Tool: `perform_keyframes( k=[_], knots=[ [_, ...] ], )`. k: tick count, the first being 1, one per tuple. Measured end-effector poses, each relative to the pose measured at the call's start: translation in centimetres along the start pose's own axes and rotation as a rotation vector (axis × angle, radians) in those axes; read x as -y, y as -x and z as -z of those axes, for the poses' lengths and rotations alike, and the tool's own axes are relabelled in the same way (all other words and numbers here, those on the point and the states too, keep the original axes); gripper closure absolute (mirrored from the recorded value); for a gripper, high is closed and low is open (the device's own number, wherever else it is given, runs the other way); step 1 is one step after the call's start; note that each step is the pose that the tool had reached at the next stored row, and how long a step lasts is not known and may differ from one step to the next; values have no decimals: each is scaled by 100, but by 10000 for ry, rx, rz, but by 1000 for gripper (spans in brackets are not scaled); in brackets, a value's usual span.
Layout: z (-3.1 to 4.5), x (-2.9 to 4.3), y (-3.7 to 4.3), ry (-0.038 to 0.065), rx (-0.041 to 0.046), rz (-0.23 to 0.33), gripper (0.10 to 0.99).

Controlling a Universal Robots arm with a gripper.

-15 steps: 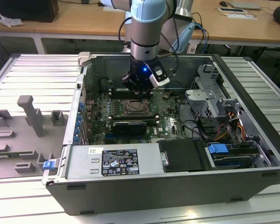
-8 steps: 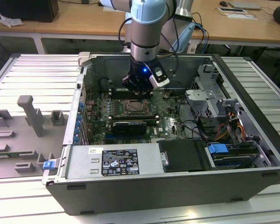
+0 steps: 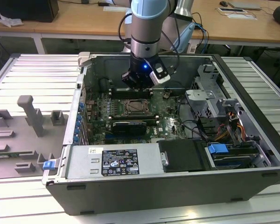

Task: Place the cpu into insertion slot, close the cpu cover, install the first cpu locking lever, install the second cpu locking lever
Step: 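Install the first cpu locking lever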

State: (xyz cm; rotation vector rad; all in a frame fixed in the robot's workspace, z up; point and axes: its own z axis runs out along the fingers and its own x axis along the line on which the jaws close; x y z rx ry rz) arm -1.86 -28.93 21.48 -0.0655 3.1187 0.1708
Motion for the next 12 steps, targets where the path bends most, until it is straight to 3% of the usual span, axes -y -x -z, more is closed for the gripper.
perform_keyframes(
  k=[12],
  knots=[
    [5, 47, -2, -6, 1, -1, 980]
  ],
)
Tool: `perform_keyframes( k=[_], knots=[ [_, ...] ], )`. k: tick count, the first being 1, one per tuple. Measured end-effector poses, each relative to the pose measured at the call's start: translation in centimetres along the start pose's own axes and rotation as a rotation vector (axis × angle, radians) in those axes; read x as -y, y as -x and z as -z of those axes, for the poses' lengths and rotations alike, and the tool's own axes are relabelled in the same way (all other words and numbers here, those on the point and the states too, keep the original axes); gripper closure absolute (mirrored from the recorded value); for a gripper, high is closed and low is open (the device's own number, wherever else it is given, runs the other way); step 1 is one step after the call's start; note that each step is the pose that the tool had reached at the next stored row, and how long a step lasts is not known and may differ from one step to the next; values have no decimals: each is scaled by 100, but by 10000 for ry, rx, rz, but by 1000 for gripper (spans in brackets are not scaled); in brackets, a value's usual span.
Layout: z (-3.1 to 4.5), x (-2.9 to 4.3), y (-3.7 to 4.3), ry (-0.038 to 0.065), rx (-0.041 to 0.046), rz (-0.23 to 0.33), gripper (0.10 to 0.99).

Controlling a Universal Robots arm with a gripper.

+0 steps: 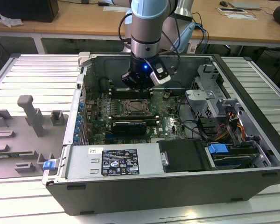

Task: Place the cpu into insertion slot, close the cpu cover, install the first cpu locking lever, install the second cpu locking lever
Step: 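Install the first cpu locking lever, then install the second cpu locking lever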

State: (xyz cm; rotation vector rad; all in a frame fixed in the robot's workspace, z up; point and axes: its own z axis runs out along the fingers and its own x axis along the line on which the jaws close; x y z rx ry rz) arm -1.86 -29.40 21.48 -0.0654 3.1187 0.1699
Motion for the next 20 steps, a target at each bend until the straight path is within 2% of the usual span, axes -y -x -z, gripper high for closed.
perform_keyframes(
  k=[8, 16, 17, 18, 19, 20],
  knots=[
    [3, 31, -1, 0, 0, 0, 980],
    [11, 104, -4, 1, 0, 0, 980],
    [36, 111, -4, 0, 0, 0, 980],
    [179, 96, -1, 0, 0, 0, 980],
    [234, 90, 0, 0, 0, 0, 980],
    [249, 90, 0, -1, 0, 0, 980]
  ],
)
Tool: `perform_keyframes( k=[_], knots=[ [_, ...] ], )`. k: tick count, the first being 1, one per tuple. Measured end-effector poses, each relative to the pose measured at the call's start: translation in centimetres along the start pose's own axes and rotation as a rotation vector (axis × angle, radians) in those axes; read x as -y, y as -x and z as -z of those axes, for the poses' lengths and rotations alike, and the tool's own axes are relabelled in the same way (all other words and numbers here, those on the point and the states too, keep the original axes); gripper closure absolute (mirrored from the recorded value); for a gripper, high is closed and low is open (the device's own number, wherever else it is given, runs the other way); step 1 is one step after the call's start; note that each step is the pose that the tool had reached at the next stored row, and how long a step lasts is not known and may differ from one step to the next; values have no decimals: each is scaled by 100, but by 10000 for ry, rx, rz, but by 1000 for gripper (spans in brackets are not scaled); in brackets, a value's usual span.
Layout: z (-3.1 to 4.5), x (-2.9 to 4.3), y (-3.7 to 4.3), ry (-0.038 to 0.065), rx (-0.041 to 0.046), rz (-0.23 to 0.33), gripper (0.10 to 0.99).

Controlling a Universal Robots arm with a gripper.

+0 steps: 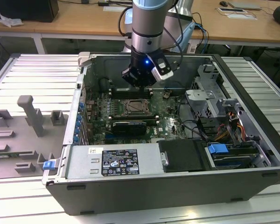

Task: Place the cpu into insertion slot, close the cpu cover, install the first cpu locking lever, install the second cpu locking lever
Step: 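Install the second cpu locking lever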

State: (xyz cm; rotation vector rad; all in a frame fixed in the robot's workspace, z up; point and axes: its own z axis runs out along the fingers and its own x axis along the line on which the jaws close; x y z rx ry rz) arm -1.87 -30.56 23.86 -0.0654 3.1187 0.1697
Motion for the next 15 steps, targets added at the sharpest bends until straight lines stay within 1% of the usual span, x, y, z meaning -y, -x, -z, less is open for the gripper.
perform_keyframes(
  k=[2, 5, 8, 10, 12, 14, 15],
  knots=[
    [6, 2, 1, 4, 2, 0, 980],
    [10, 32, -1, 2, 1, 0, 980],
    [17, 98, -4, 2, 1, 0, 980],
    [24, 158, -6, 1, 0, 0, 980],
    [27, 191, -8, 2, 0, -1, 980],
    [34, 248, -10, 2, 1, 0, 980],
    [36, 265, -10, 1, 0, 1, 980]
  ],
)
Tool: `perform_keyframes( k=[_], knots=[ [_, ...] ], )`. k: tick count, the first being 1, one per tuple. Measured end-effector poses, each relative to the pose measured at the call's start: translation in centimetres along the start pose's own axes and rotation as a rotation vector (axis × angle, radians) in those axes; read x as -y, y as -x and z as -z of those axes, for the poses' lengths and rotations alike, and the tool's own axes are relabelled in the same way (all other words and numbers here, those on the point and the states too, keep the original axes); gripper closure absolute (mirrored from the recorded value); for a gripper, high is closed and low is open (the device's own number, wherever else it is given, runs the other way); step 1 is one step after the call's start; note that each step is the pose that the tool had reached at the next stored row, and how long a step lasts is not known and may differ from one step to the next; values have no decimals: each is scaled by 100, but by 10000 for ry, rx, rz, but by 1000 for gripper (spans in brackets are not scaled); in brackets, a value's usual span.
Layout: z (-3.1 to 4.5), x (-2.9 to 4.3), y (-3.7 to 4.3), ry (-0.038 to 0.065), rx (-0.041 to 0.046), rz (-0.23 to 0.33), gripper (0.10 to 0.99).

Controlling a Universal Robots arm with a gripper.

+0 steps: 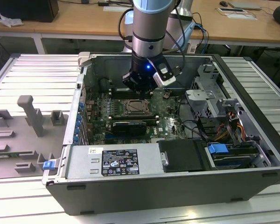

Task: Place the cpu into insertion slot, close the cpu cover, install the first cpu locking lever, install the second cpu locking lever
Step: 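Install the second cpu locking lever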

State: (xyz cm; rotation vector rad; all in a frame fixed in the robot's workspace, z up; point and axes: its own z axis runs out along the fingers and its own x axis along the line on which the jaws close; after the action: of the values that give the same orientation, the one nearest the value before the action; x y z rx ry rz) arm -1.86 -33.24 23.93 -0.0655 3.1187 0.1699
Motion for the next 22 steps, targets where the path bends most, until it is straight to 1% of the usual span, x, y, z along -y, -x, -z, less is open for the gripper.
perform_keyframes(
  k=[3, 9, 10, 12, 19, 22],
  knots=[
    [5, 45, -2, 0, 0, -1, 980],
    [45, 61, -2, 2, 0, 1, 980],
    [47, 79, -3, 1, 0, -1, 980],
    [58, 180, -9, 8, 1, -1, 980],
    [73, 319, -17, 8, 0, -1, 980],
    [83, 418, -22, 49, 3, -3, 980]
  ],
)
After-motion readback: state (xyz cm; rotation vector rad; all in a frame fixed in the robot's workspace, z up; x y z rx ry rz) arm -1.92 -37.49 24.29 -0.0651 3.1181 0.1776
